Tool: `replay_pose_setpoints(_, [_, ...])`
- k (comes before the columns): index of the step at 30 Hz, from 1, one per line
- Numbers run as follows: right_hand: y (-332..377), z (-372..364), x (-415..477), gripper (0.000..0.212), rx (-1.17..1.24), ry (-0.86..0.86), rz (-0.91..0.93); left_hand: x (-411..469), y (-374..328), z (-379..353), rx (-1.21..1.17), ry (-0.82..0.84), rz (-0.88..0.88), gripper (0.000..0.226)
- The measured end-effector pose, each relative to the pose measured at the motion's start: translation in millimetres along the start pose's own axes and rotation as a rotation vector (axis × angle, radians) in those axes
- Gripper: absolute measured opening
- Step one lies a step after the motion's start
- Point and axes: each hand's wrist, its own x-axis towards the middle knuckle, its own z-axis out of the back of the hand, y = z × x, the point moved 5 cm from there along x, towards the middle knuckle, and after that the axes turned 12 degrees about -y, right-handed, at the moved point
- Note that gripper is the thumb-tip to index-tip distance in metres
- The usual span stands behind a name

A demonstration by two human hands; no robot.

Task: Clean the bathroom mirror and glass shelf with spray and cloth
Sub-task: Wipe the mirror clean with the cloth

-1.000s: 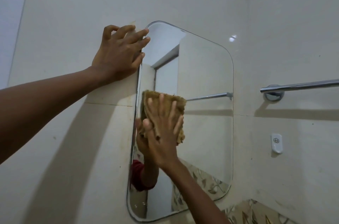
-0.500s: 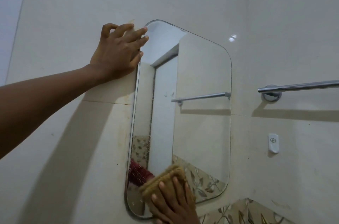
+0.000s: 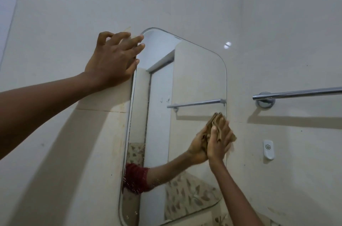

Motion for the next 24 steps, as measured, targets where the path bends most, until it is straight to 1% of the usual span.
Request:
replay_pose_setpoints(2, [31, -13, 31, 0.059, 0.021, 0.004, -0.013, 0, 0, 0, 0.008, 0.000, 0.001, 0.043])
replay_pose_setpoints(6, [107, -28, 83, 0.056, 0.086, 0.000, -0.038, 2, 1, 2, 0.009, -0.001, 0.010, 0.044])
replay_pose_setpoints(9, [158, -38, 100, 0.054, 0.125, 0.026, -0.006, 1, -1, 1, 0.020, 0.004, 0.006, 0.044])
replay_pose_setpoints(11, [186, -46, 95, 0.054, 0.164, 0.044, 0.045, 1, 0, -1, 0.031, 0.015, 0.002, 0.043])
replay_pose_setpoints(14, [224, -54, 66, 0.053, 0.189, 0.069, 0.193, 1, 0, -3, 0.024, 0.022, 0.004, 0.043])
replay_pose_setpoints(16, [246, -61, 36, 0.050, 0.188, 0.132, 0.326, 1, 1, -2, -0.032, -0.008, 0.032, 0.045])
replay_pose_setpoints(19, [264, -74, -13, 0.048, 0.197, 0.239, 0.548, 3, 7, 9, -0.217, -0.146, 0.179, 0.047])
replay_pose_setpoints(22, [259, -80, -55, 0.049, 0.194, 0.249, 0.793, 3, 15, 20, -0.373, -0.261, 0.349, 0.045])
replay_pose_setpoints(24, [248, -79, -76, 0.051, 0.168, 0.277, 0.896, 3, 14, 22, -0.384, -0.272, 0.364, 0.043])
